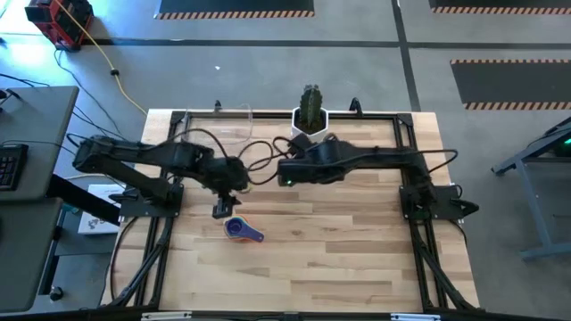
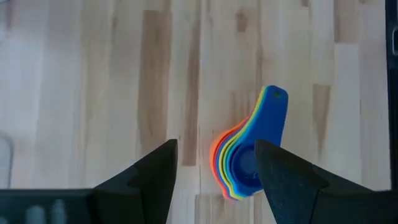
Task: Nest measuring cups in basket
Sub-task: Put the stacked measuring cups into the transparent bin
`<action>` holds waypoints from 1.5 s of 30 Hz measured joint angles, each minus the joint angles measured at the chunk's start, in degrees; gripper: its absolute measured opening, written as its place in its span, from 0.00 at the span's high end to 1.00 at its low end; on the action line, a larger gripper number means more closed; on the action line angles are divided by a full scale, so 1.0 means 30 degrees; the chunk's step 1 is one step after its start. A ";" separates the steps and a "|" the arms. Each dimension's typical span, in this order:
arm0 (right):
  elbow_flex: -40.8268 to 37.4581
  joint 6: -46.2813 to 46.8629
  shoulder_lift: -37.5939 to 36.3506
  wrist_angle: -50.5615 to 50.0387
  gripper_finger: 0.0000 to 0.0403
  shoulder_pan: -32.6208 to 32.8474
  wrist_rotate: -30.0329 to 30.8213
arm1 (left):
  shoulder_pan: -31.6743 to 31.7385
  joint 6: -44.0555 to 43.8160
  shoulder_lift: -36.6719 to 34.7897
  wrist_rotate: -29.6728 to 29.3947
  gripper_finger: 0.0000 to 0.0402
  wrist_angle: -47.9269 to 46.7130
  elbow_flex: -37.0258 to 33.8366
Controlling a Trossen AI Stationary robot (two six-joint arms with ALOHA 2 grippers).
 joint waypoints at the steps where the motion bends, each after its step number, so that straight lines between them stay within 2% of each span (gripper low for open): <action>1: 0.0000 -0.0051 -0.0286 -0.0014 0.82 -0.0027 0.0142 | -0.0161 0.0229 0.0264 0.0000 0.49 0.0179 0.0000; 10: 0.0015 -0.1796 -0.2957 0.0054 0.82 -0.0587 0.1841 | -0.1608 0.0955 0.2543 0.0007 0.49 0.1648 0.0007; 17: 0.0015 -0.3504 -0.4029 0.0024 0.82 -0.1183 0.2081 | -0.2585 0.0004 0.3940 0.0013 0.49 0.2643 0.0007; 25: 0.0015 -0.4940 -0.4105 0.0017 0.82 -0.1231 0.1923 | -0.3576 -0.1741 0.4867 0.0031 0.49 0.4028 0.0002; 34: 0.0015 -0.4979 -0.4058 0.0016 0.82 -0.1224 0.1657 | -0.4257 -0.1537 0.4846 -0.0015 0.49 0.5999 0.0000; 45: 0.0015 -0.4532 -0.4058 0.0016 0.82 -0.1224 0.1221 | -0.4206 -0.1082 0.4843 0.0787 0.48 0.6218 0.0000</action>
